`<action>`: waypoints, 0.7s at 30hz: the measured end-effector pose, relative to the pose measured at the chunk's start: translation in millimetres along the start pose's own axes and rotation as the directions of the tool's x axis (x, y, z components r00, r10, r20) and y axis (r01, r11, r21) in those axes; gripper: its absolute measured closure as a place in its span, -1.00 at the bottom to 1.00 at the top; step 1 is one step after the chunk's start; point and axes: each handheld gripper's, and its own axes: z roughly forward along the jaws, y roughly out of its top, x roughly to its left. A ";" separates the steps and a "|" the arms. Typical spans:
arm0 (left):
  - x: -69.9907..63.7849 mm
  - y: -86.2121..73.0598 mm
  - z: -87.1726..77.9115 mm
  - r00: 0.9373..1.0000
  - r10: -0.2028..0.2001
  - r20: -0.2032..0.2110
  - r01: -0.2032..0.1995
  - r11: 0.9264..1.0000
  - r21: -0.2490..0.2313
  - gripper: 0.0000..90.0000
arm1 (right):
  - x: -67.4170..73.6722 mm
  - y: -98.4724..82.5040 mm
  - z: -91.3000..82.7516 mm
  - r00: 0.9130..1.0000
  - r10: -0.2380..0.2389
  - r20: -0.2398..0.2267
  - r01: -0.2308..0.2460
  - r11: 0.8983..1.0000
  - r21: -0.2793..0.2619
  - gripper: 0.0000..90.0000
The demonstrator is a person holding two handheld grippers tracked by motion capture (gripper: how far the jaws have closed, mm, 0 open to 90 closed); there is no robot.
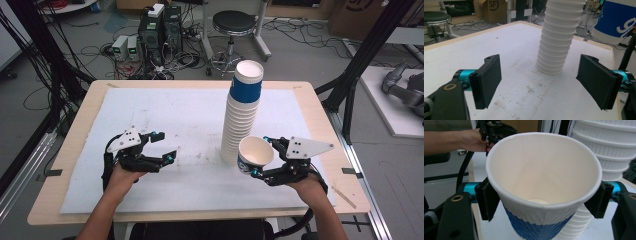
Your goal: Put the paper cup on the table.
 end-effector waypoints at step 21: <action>23.2 -15.8 -8.9 0.997 -0.035 -0.075 0.033 0.999 -0.035 -0.57 | -30.8 -28.6 -47.4 0.976 0.085 0.200 -0.085 0.996 -0.010 -0.44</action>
